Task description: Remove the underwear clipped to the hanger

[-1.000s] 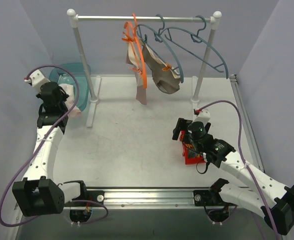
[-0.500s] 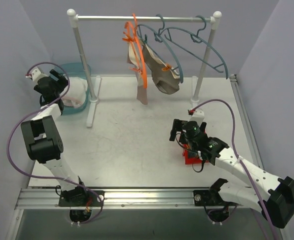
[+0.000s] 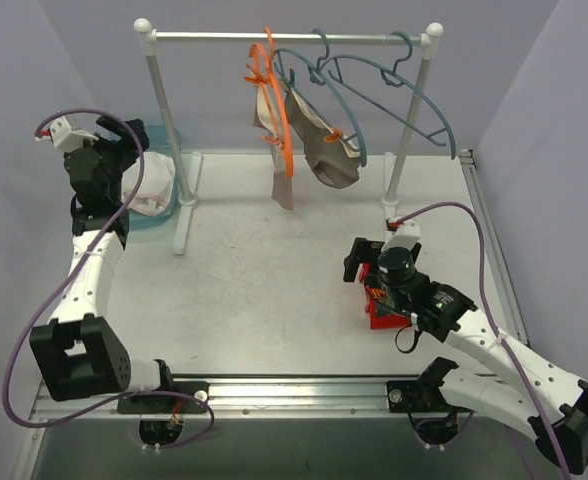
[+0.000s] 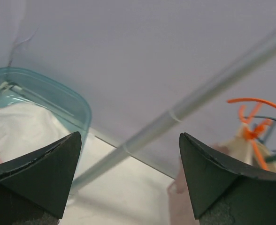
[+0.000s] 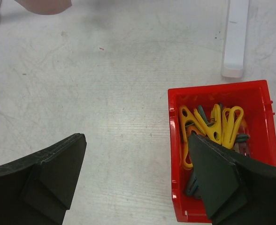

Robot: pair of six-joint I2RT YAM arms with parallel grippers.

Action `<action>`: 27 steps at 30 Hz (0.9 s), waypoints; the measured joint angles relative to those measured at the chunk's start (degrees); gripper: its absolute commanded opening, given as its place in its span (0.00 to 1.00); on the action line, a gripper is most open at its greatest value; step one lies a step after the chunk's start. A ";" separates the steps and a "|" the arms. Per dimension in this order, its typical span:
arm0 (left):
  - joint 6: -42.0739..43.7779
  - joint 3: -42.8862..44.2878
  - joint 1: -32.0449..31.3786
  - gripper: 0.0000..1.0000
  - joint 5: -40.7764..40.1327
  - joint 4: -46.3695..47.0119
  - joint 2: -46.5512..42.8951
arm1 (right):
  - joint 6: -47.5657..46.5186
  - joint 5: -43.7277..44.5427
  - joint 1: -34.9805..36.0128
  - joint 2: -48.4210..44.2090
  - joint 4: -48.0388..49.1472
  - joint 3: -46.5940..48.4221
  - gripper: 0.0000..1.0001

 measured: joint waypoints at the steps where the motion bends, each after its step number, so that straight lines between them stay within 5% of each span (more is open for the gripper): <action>1: -0.22 -0.57 -1.14 0.94 -0.20 -0.87 -2.64 | -0.63 -0.02 0.00 -0.61 -0.22 0.24 0.93; 10: -0.68 -13.84 -10.54 0.94 4.00 -17.99 -27.10 | -12.50 -0.04 -0.02 -2.73 -3.19 13.77 1.00; 16: -0.13 -21.29 -12.92 0.94 12.85 -28.44 -37.57 | -23.06 -2.03 -2.54 7.61 -1.60 31.71 1.00; 27: 6.51 -22.58 -13.27 0.94 29.40 -37.79 -44.52 | -34.71 -19.65 -14.64 27.65 -2.62 47.65 0.98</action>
